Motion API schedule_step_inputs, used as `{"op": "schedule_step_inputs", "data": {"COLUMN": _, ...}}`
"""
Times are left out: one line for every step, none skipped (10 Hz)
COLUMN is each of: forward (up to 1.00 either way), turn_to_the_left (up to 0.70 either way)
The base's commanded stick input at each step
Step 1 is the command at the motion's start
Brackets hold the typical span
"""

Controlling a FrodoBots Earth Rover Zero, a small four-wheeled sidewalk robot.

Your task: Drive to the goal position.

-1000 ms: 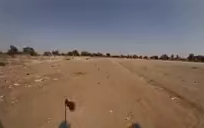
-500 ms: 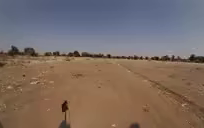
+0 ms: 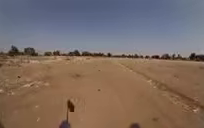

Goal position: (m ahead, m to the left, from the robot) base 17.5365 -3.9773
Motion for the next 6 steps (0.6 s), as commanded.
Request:
{"op": "schedule_step_inputs", "data": {"forward": 0.5, "turn_to_the_left": 0.0}}
{"op": "schedule_step_inputs", "data": {"forward": 0.5, "turn_to_the_left": 0.0}}
{"op": "schedule_step_inputs", "data": {"forward": 0.5, "turn_to_the_left": 0.0}}
{"op": "schedule_step_inputs", "data": {"forward": 0.5, "turn_to_the_left": 0.0}}
{"op": "schedule_step_inputs", "data": {"forward": 0.5, "turn_to_the_left": 0.0}}
{"op": "schedule_step_inputs", "data": {"forward": 0.5, "turn_to_the_left": 0.0}}
